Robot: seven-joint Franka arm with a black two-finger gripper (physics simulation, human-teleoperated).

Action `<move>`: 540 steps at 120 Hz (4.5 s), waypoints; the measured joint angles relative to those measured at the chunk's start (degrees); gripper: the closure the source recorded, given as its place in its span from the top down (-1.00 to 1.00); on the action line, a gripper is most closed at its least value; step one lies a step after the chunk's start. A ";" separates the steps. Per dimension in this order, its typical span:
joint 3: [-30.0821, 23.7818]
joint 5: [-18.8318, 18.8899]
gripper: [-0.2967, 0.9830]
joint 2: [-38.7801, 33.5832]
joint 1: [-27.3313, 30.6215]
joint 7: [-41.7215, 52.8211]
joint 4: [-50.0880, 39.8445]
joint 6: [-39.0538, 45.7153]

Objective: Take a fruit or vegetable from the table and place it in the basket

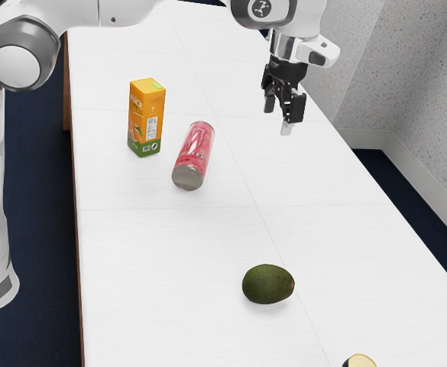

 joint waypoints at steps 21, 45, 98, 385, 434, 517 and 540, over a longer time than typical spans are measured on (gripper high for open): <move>-0.04 -0.10 0.54 0.24 0.00 -0.08 0.11 -0.02; -7.79 1.31 0.54 0.47 -0.26 -0.14 2.81 0.02; -11.80 3.43 0.54 1.16 -4.68 -0.35 2.93 0.06; -17.95 2.83 0.54 -1.78 -6.09 -0.43 -18.02 19.01; -18.02 2.74 0.54 -0.01 -5.48 -0.53 -20.40 21.25; -18.30 2.36 0.54 1.69 -5.97 -0.87 -24.29 24.96; -18.22 2.29 0.54 1.91 -5.84 -0.96 -25.57 25.68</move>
